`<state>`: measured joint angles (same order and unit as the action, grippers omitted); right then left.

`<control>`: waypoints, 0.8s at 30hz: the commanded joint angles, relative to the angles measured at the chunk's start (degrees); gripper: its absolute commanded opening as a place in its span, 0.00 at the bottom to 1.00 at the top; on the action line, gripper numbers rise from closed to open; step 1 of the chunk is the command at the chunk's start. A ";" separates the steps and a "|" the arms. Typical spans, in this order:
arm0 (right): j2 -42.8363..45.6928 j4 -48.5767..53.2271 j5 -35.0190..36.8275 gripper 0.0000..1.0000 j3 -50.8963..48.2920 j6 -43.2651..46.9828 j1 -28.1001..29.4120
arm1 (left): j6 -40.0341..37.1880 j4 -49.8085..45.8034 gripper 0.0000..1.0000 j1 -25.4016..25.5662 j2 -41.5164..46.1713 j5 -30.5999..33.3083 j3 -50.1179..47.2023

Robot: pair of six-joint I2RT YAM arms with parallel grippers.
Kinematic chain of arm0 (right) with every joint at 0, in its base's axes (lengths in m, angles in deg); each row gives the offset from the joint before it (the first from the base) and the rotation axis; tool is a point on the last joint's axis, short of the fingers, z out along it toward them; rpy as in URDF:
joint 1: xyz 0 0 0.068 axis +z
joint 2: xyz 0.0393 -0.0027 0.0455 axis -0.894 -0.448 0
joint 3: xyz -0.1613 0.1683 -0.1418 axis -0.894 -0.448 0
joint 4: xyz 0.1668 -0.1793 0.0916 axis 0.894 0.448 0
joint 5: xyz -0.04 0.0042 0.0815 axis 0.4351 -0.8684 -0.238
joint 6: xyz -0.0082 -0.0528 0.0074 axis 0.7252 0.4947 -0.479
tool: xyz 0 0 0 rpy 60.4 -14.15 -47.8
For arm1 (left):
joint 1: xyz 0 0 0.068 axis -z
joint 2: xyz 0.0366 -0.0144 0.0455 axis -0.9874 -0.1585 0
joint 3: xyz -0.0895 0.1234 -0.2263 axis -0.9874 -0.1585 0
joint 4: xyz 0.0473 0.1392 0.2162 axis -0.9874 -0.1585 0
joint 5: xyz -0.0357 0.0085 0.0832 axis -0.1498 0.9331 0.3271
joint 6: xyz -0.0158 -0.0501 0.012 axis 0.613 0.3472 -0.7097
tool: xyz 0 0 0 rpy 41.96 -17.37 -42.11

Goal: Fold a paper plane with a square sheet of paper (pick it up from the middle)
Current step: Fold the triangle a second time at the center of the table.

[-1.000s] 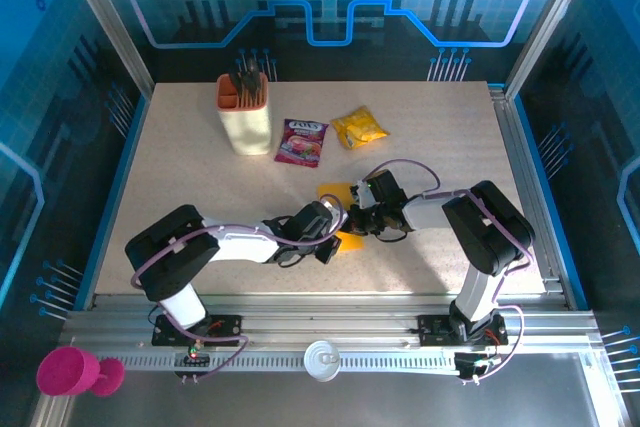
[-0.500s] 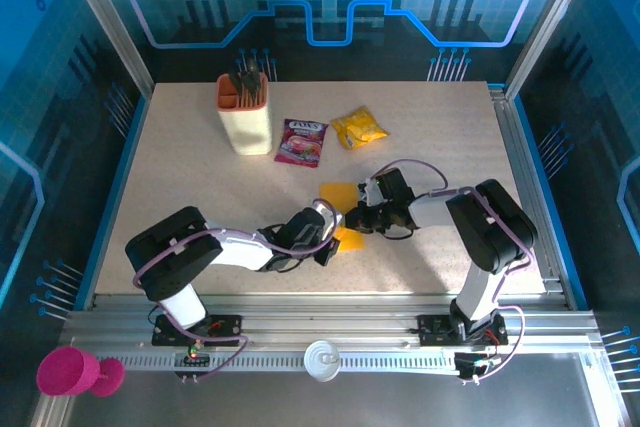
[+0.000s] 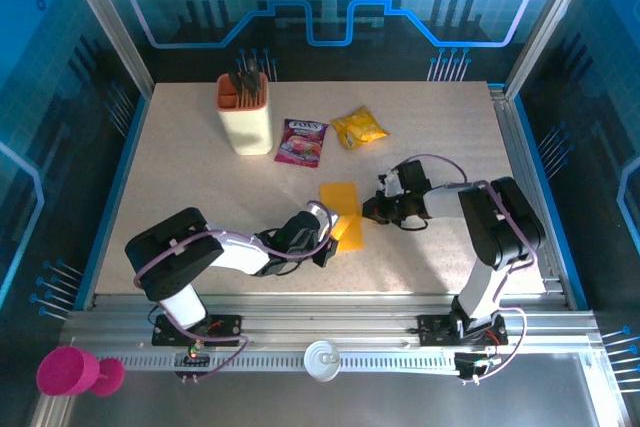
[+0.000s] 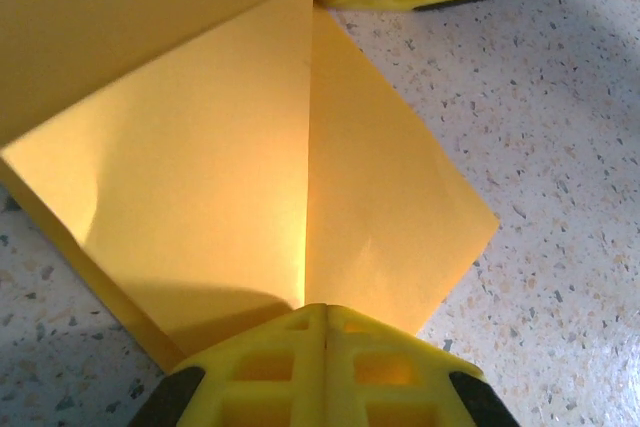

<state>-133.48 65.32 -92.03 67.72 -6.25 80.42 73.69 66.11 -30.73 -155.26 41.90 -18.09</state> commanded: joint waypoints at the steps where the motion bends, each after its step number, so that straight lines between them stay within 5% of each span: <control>1: 4.77 3.74 2.43 0.03 -0.40 1.57 -0.60 | 0.87 -9.21 0.00 0.15 -1.55 -0.83 -2.83; 7: 11.13 4.43 5.43 0.05 -2.16 -0.71 7.24 | 0.67 -9.65 0.00 0.19 -1.72 -1.19 -2.15; 14: 6.66 2.97 9.04 0.03 1.71 -3.48 16.56 | 0.41 -10.22 0.00 0.18 -2.00 -1.54 -1.78; 24: -1.68 1.27 9.92 0.00 1.48 -4.47 11.87 | 1.05 -10.47 0.00 0.17 -0.48 -1.65 -2.98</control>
<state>-133.55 66.02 -85.08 69.64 -10.27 94.41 73.82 65.65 -30.73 -154.98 41.86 -18.09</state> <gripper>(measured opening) 0.055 0.046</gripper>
